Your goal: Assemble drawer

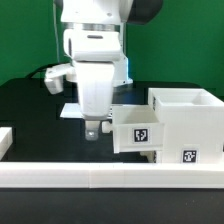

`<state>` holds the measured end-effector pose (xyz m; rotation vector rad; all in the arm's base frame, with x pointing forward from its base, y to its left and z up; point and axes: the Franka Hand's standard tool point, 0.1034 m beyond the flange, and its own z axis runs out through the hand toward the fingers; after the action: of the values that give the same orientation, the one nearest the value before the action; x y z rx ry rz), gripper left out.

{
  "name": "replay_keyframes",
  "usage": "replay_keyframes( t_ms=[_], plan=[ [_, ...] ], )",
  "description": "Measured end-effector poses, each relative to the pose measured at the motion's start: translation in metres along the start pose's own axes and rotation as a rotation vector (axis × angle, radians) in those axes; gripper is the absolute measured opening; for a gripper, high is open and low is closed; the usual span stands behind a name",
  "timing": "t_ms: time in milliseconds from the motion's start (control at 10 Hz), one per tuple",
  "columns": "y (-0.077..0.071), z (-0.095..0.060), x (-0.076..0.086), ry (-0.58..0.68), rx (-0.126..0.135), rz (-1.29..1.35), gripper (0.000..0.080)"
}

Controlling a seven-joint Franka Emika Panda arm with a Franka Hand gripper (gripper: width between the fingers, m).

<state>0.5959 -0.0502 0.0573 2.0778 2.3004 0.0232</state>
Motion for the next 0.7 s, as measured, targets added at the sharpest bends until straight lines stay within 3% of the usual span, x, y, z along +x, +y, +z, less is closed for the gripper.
replay_keyframes(
  t_ms=[300,400,700],
  plan=[
    [0.011,-0.003,0.021,0.013,-0.017,0.035,0.0649],
    [0.011,-0.004,0.024,0.015,-0.029,0.042,0.0649],
    [0.011,-0.003,0.025,0.016,-0.027,0.043,0.0649]
  ],
)
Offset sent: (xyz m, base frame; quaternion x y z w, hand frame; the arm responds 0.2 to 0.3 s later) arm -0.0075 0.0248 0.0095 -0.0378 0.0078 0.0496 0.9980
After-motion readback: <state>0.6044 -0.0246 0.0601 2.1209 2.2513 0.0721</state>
